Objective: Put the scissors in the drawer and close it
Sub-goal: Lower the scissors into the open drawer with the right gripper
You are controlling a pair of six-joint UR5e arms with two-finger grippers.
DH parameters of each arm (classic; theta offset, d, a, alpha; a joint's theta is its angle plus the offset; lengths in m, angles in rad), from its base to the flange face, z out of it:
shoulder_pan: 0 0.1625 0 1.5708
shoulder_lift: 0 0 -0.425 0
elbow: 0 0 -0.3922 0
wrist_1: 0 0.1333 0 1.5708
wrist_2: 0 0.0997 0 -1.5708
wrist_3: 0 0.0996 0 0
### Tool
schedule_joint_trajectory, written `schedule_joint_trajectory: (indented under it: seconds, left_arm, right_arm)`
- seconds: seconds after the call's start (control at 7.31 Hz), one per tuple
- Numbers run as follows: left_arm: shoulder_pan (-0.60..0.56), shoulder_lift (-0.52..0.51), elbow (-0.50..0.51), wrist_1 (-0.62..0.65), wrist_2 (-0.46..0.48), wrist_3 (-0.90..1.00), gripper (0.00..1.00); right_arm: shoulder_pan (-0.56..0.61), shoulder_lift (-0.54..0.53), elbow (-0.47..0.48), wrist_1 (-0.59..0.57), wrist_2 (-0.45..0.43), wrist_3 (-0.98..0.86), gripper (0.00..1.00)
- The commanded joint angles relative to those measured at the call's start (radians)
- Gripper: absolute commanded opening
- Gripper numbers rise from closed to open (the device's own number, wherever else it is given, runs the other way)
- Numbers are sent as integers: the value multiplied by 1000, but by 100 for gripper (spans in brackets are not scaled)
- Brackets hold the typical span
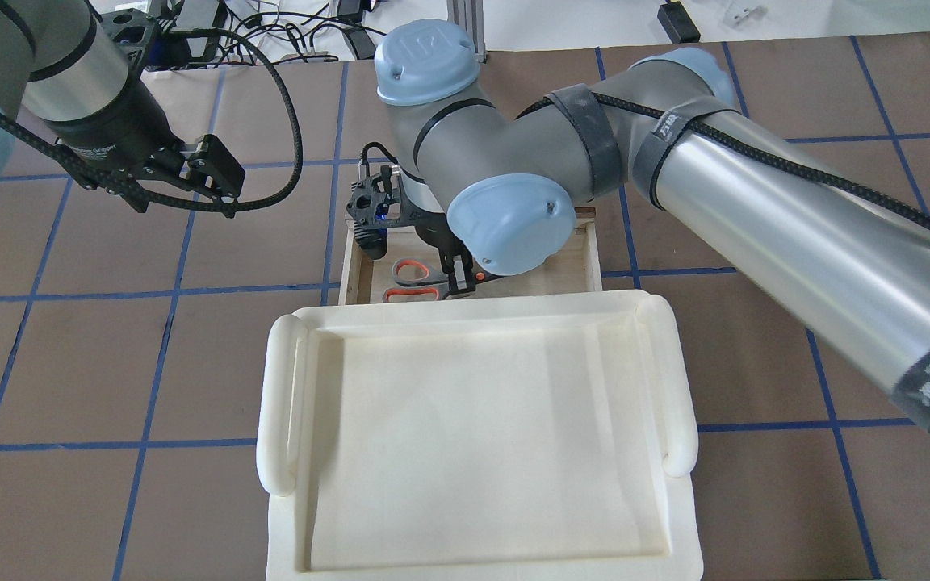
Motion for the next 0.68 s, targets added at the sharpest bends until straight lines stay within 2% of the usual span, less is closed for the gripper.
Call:
schedule_joint_trajectory:
  seconds: [0.0, 0.14, 0.27, 0.41, 0.55]
  left_arm:
    - [0, 0, 0, 1, 0, 0, 100]
    - [0, 0, 0, 1, 0, -6, 100]
    - [0, 0, 0, 1, 1, -8, 100]
    - [0, 1, 0, 0, 7, -4, 100]
    - [0, 3, 0, -2, 7, -2, 100]
  right_arm:
    - [0, 0, 0, 15, 5, 3, 0]
    - [0, -1, 0, 15, 7, 3, 22]
    - [0, 0, 0, 15, 10, 5, 65]
    - [0, 0, 2, 13, 11, 5, 84]
    - [0, 0, 2, 13, 11, 38, 93]
